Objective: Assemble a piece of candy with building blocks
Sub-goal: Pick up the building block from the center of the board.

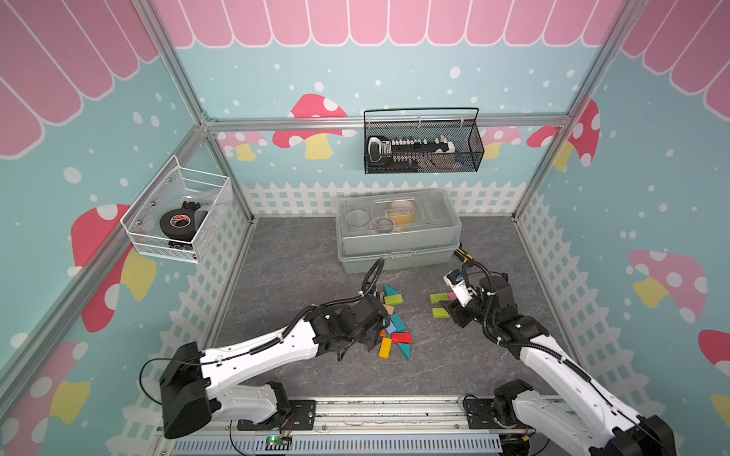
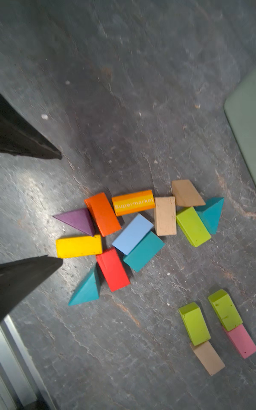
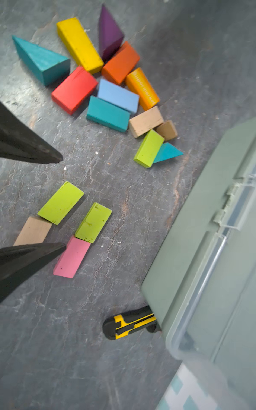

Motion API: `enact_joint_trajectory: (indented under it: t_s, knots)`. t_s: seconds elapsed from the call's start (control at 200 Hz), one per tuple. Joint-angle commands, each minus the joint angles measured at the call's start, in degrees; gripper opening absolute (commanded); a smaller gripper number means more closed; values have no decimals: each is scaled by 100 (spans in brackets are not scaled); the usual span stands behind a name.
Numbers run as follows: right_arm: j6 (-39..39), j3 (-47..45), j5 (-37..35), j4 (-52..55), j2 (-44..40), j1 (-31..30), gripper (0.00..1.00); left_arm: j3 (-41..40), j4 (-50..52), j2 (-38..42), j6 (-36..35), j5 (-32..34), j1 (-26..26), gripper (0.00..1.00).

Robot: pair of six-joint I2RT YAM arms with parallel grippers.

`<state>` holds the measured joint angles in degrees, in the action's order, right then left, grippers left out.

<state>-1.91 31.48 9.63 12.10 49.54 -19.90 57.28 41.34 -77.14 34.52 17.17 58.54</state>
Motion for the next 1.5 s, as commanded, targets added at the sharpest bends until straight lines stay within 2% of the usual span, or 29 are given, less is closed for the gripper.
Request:
enact_joint_trajectory:
  t_s: [0.0,0.11,0.255,0.49,0.88,1.496]
  knots:
    - [1371,-424,-132,-770,-539,1,55,640,-525,-820,21,-367,-96,68]
    - [1481,-793,-103,-813,-947,6,53,1277,-411,-1732,-331,-496,-304,66]
    - [1537,-1194,-78,-996,-1316,1,53,1689,-416,-2577,-609,-672,-708,67]
    - [1517,-1303,46,-1218,-1292,4,54,2152,-346,-3344,-813,-618,-859,72]
    - [1553,-1360,109,-1301,-1212,5,53,2235,-338,-3733,-741,-639,-1124,72]
    - [1548,-1356,196,-1277,-1104,4,53,2068,-467,-3966,-570,-731,-1126,67]
